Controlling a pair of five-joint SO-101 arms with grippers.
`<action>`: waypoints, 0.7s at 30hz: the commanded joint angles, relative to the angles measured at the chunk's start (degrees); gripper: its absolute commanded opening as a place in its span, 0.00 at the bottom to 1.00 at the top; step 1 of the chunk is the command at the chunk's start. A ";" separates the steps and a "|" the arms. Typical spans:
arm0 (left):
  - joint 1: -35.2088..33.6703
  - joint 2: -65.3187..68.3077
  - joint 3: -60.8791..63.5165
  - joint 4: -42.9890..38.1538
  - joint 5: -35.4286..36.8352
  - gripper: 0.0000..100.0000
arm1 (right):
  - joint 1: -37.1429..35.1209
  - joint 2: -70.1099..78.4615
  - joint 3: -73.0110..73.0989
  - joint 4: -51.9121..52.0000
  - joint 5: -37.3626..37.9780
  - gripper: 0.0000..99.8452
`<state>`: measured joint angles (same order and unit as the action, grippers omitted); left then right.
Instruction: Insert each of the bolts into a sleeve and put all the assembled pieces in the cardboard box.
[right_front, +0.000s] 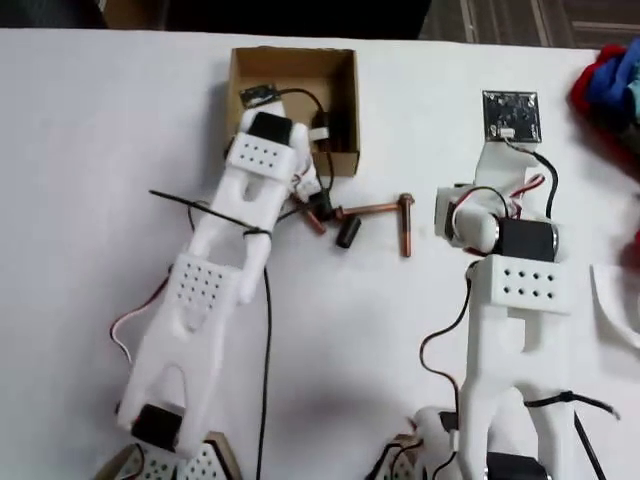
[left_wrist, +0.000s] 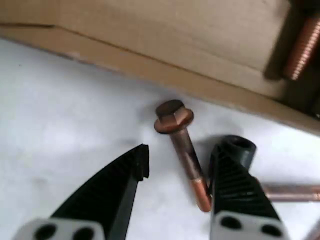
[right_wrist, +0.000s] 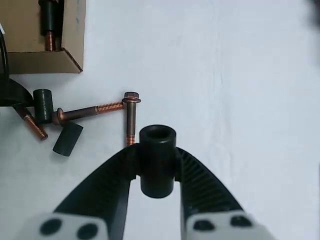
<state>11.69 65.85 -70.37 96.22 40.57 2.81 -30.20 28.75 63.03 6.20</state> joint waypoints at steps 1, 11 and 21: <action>-1.67 0.79 -3.38 -0.88 0.35 0.21 | 0.22 -2.42 -0.44 -1.27 -0.53 0.02; -5.19 2.46 -3.30 0.62 -1.76 0.03 | 0.22 -2.42 -0.44 -1.27 -0.62 0.02; -4.13 2.29 -3.30 6.07 -43.34 0.03 | 0.22 -2.15 -0.44 -1.27 -0.62 0.02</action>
<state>8.70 68.84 -72.57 100.18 10.42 2.90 -30.20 28.75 62.77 6.20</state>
